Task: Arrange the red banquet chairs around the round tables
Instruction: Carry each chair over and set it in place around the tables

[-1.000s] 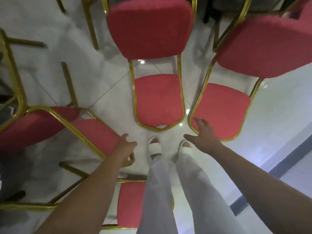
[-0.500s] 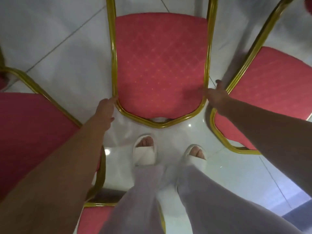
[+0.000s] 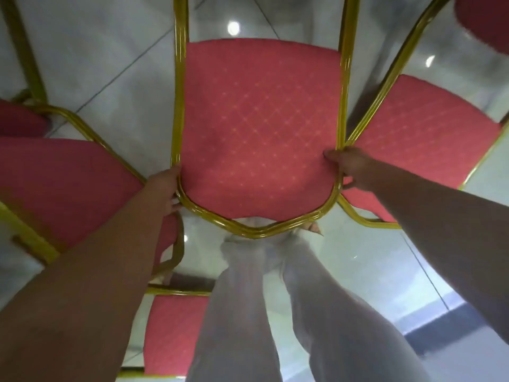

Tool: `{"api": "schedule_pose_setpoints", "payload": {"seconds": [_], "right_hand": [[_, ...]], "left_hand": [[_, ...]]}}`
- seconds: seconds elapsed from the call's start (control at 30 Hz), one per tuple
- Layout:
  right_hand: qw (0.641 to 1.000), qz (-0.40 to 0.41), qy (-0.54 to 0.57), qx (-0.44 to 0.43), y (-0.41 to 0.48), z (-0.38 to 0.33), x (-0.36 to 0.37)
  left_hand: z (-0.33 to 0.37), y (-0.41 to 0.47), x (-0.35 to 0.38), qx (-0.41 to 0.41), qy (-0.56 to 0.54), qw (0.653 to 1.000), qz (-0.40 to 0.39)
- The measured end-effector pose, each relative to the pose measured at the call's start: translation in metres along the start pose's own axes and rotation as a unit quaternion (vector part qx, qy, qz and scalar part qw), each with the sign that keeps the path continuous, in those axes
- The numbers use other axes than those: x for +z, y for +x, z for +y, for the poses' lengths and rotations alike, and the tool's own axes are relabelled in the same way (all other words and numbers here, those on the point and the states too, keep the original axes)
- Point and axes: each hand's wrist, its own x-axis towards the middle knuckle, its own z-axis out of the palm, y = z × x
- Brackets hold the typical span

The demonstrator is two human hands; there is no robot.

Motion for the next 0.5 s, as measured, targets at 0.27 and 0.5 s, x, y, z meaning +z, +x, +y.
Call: {"api": "schedule_pose_setpoints", "payload": {"seconds": [0.27,0.5], "right_hand": [[0.997,-0.036,-0.033,0.059,-0.289,-0.008,-0.073],[0.998,-0.062,0.001,-0.026,-0.469,-0.062,-0.141]], "left_hand": [[0.002,-0.3,-0.105,0.042,0.114,0.993,-0.015],[0.083,-0.479,-0.169,0.143,0.054,0.988,0.01]]}}
